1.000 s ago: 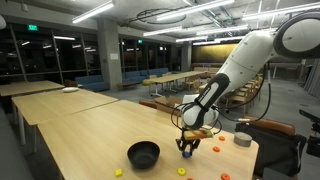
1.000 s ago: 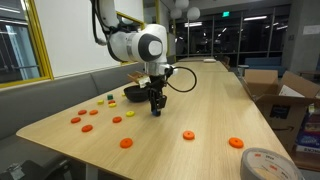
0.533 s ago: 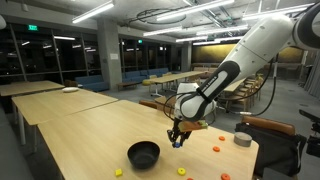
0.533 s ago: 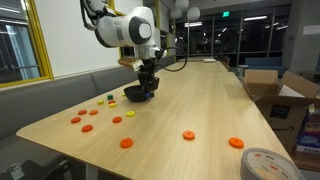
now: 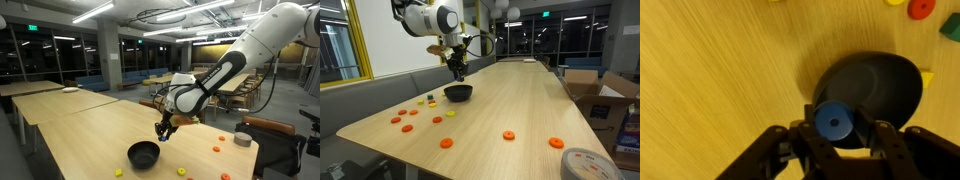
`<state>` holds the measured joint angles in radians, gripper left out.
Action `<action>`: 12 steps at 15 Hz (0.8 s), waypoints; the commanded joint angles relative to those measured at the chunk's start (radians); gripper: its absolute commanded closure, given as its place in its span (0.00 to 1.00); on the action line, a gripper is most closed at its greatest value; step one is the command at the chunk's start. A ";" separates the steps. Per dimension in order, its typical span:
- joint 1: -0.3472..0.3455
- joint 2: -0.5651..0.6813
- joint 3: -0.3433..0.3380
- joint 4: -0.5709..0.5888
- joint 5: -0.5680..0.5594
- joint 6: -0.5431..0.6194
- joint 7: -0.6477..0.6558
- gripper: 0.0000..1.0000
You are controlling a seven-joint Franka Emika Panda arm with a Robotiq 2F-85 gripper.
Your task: Put the blue, yellow and three orange squares inside the building.
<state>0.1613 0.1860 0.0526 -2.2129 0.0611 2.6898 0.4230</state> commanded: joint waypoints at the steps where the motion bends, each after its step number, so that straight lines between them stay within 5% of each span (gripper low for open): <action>1: -0.016 0.048 0.037 0.069 0.063 0.041 -0.095 0.80; 10: -0.088 0.188 0.124 0.219 0.269 -0.010 -0.343 0.80; 12: -0.093 0.206 0.118 0.234 0.264 -0.030 -0.342 0.31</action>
<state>0.0936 0.3554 0.1543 -2.0363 0.3005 2.6972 0.1166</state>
